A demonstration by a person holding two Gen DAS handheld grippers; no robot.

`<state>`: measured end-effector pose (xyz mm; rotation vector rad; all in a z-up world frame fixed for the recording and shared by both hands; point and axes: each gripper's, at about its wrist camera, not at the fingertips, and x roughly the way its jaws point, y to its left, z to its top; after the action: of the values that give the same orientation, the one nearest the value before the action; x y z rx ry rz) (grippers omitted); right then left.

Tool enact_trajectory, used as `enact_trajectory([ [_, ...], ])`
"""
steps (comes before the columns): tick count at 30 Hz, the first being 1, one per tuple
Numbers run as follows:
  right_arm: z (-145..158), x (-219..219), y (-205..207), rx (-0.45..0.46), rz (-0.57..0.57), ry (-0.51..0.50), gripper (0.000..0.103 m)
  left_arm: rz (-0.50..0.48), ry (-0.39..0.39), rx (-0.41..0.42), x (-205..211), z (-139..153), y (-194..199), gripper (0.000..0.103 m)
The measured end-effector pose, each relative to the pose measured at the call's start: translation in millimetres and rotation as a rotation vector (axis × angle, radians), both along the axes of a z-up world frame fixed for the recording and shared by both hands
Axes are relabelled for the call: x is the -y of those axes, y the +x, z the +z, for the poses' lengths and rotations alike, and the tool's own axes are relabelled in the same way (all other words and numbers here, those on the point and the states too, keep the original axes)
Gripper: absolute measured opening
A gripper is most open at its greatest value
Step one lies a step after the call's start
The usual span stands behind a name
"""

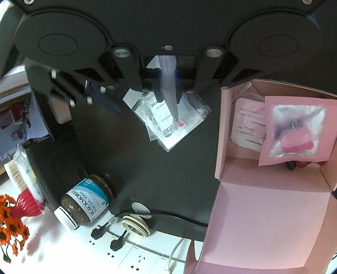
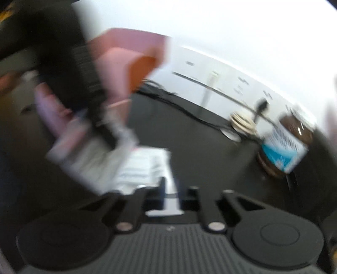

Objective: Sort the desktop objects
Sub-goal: 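Carry the white packet into the box with the right gripper while the left gripper grasps a clear plastic packet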

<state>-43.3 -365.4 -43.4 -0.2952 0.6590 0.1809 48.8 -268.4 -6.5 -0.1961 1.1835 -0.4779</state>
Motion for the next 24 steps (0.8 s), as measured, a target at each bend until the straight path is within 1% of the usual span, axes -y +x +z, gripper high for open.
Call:
enact_trajectory([
  [1, -1.2, 3.8, 6.2, -0.010, -0.017, 0.037, 0.003, -0.003, 0.007, 0.005, 1.0, 0.0, 0.0, 0.009],
  [2, -4.6, 1.0, 13.8, -0.022, -0.013, 0.054, 0.003, -0.004, 0.013, 0.008, 0.8, -0.1, -0.3, 0.009],
  [4, -12.4, -10.3, 21.2, -0.031, 0.037, 0.055, 0.003, -0.003, 0.020, 0.012, -0.6, -0.6, -0.2, 0.009],
  [5, -15.8, -14.3, 19.4, -0.033, 0.064, 0.057, 0.003, -0.002, 0.023, 0.012, -1.2, -1.1, 0.3, 0.009],
  [6, -15.3, -12.8, 7.5, -0.035, 0.082, 0.062, 0.003, -0.001, 0.027, 0.014, -1.7, -1.6, 0.7, 0.009],
  [8, -19.7, -26.3, 13.7, -0.045, 0.111, 0.059, 0.003, 0.000, 0.036, 0.026, -2.6, -1.4, 0.8, 0.009],
  [10, -22.4, -33.4, 14.6, -0.046, 0.098, 0.041, 0.003, -0.003, 0.045, 0.044, -3.0, 0.4, 0.2, 0.009],
  [12, -20.9, -37.5, 17.5, -0.072, 0.081, 0.028, 0.003, -0.002, 0.051, 0.059, -4.1, 2.3, -0.1, 0.009],
  [15, -25.5, -49.8, 18.5, -0.073, 0.132, -0.090, 0.003, 0.007, 0.056, 0.082, -7.2, 7.0, -0.3, 0.009],
  [17, -27.7, -56.2, 16.3, -0.063, 0.152, -0.148, 0.003, 0.010, 0.056, 0.112, -9.8, 13.6, -1.4, 0.009],
  [18, -28.5, -57.7, 15.3, -0.060, 0.153, -0.157, 0.003, 0.007, 0.055, 0.126, -10.7, 17.4, -1.6, 0.009],
  [20, -28.9, -56.9, 15.0, -0.061, 0.143, -0.140, 0.003, 0.005, 0.064, 0.141, -12.5, 22.2, 0.1, 0.009],
  [24, -29.2, -58.9, 15.7, -0.059, 0.138, -0.139, 0.003, 0.035, 0.061, 0.176, -21.3, 35.1, 1.8, 0.009],
])
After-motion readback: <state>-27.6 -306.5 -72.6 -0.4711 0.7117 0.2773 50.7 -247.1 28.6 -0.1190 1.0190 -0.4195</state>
